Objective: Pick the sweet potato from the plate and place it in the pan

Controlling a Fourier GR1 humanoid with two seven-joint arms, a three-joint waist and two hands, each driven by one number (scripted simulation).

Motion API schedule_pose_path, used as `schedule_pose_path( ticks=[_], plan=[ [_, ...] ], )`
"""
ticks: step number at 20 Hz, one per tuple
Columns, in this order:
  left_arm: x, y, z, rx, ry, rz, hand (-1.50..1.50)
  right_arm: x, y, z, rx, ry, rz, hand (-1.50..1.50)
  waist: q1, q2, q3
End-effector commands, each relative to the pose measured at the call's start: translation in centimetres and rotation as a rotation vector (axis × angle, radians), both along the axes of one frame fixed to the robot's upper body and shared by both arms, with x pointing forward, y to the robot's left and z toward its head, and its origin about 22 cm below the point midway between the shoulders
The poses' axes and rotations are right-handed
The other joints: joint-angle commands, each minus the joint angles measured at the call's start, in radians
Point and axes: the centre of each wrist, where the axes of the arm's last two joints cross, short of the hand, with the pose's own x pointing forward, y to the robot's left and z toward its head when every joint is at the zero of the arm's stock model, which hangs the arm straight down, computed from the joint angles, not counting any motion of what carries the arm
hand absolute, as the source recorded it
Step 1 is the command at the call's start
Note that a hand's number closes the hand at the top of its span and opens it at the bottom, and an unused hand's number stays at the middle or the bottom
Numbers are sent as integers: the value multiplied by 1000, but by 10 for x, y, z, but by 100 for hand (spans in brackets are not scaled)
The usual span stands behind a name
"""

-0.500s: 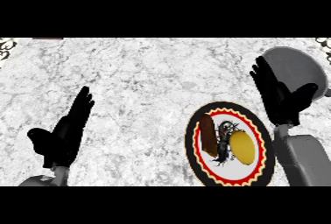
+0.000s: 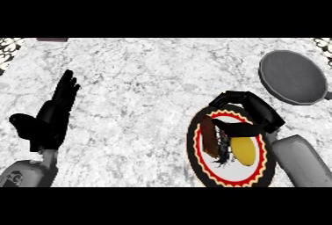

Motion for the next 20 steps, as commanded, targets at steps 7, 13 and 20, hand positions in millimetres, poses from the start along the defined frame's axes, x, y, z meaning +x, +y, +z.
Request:
schedule_pose_path(
  ticks=[7, 13, 20],
  plan=[
    [16, 31, -16, -27, -13, 45, 0, -34, -60, 93, -294, -404, 48, -150, -34, -10, -2],
    [26, 20, 4, -9, 10, -2, 0, -28, -54, 178, -659, -338, 160, -150, -16, -14, -3],
    [24, 9, -3, -15, -5, -9, 0, -22, 6, 213, -716, -322, 167, -150, 6, -7, -1]
  ],
)
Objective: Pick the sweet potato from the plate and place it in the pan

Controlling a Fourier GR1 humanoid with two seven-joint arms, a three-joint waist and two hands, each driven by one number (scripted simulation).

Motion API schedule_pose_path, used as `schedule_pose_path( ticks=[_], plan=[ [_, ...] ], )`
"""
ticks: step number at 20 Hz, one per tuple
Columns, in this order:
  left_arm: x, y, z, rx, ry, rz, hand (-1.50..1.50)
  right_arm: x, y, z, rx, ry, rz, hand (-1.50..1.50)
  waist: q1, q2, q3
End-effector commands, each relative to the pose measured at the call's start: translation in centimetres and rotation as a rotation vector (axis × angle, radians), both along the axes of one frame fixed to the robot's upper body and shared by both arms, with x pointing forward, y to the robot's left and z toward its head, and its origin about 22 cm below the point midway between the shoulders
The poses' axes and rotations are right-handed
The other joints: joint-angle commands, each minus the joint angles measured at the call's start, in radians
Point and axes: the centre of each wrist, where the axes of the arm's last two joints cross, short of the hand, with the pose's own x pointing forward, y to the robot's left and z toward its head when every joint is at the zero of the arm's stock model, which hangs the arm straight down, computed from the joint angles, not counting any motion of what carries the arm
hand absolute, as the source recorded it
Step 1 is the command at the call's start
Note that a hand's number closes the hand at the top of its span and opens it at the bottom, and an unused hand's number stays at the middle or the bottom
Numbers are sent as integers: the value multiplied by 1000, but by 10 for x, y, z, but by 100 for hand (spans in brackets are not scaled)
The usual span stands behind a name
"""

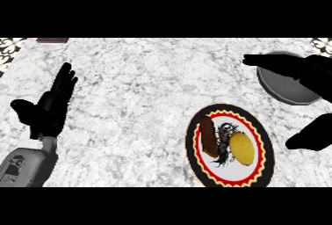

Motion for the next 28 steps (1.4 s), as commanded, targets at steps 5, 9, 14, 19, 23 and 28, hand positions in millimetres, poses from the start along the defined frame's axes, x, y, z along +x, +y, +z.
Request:
schedule_pose_path(
  ticks=[5, 9, 14, 19, 23, 28],
  plan=[
    [4, 8, 13, -4, 6, -14, 0, 11, 62, 29, -88, -28, 19, -150, 10, 3, 2],
    [-1, -4, -14, -15, 4, -15, 0, 1, 109, 9, -84, 71, 71, -150, 6, 2, 1],
    [-1, 19, 14, -10, 1, -7, 0, -14, 111, -15, -28, 137, 110, -150, 5, 1, 2],
    [1, 0, -2, 12, -13, -5, 0, -18, 137, -35, -153, 144, 45, -150, 2, 2, 2],
    [3, 9, -6, -10, 5, -8, 0, -18, 119, -46, -151, 155, -6, -150, -1, 3, 2],
    [0, 17, 4, -18, -12, -6, 0, 5, 126, -54, -209, 137, -83, -150, 8, 4, 2]
  ],
)
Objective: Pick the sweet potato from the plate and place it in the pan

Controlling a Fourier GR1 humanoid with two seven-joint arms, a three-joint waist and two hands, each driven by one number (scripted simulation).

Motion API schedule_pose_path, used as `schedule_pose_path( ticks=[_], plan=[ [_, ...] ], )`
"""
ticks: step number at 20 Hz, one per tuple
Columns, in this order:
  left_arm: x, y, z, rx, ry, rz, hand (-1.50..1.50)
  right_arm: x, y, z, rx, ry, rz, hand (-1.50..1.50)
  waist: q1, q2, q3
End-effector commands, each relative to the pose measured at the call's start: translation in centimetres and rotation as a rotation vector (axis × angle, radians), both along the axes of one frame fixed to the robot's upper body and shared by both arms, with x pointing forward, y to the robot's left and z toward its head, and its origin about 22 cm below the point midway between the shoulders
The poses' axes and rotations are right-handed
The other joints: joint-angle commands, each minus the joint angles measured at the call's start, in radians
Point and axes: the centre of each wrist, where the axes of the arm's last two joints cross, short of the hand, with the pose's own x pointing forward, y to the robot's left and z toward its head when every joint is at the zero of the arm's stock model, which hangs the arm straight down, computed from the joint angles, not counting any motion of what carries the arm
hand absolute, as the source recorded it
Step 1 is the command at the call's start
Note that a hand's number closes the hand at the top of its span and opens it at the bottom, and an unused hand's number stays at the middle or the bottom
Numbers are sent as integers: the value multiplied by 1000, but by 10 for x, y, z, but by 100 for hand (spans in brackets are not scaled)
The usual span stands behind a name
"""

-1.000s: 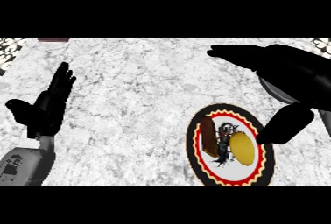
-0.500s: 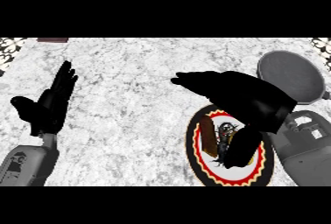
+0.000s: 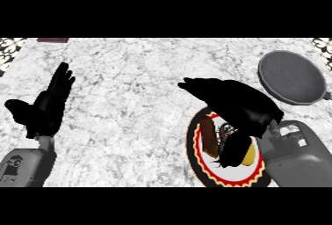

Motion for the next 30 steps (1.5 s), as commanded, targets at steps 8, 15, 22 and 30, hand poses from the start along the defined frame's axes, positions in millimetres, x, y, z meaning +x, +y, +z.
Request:
schedule_pose_path(
  ticks=[8, 15, 22, 30],
  plan=[
    [-5, -12, -7, -3, 1, 6, 0, 29, -22, -36, -94, 88, -9, -150, 1, 1, 0],
    [4, -2, -4, 7, 2, -12, 0, 19, 4, -48, -170, 141, 50, -150, -2, 1, 0],
    [-1, -31, 3, 5, -6, 5, 0, -3, 18, -81, -259, 118, 42, -150, -3, -1, 0],
    [0, -7, 3, 2, 11, -7, 0, 12, 37, -83, -435, 88, 40, -150, 1, 0, 0]
  ],
)
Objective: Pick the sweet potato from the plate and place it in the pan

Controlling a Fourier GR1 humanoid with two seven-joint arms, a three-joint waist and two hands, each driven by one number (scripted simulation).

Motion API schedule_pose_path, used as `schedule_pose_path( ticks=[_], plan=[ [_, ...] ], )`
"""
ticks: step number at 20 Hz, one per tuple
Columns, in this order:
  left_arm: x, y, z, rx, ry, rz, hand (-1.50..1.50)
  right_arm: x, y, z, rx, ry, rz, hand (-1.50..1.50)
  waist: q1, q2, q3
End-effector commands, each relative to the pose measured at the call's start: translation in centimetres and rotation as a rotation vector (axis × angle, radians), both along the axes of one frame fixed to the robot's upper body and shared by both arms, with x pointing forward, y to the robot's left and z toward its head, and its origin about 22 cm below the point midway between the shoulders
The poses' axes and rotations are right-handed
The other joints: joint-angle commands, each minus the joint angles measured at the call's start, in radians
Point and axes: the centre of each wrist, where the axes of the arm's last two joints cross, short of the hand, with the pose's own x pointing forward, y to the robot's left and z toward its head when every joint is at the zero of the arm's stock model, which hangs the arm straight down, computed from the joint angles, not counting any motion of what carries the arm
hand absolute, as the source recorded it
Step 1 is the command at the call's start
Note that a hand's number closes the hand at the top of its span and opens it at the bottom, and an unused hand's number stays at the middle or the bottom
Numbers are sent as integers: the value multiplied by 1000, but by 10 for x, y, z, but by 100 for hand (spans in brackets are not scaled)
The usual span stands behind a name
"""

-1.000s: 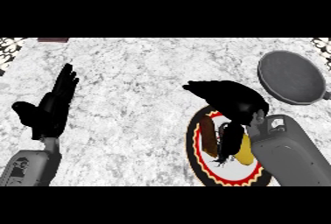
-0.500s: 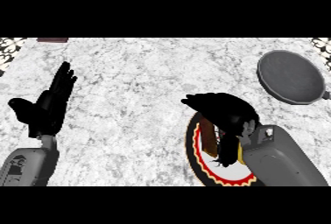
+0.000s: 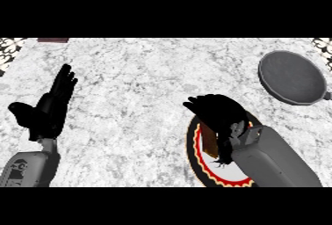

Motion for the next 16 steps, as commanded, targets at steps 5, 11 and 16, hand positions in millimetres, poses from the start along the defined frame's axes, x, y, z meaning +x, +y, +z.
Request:
schedule_pose_path(
  ticks=[5, 11, 16],
  plan=[
    [8, -4, 7, 11, -8, 13, 0, 1, -3, -25, -75, 40, 0, -150, -3, 0, 0],
    [0, -23, -11, -9, -17, 3, 0, 9, 30, -46, -118, 33, -9, -150, 2, 1, 0],
    [1, 3, -3, 2, -7, -14, 0, 9, 2, -55, -147, 63, 6, -150, -2, 0, 0]
  ],
)
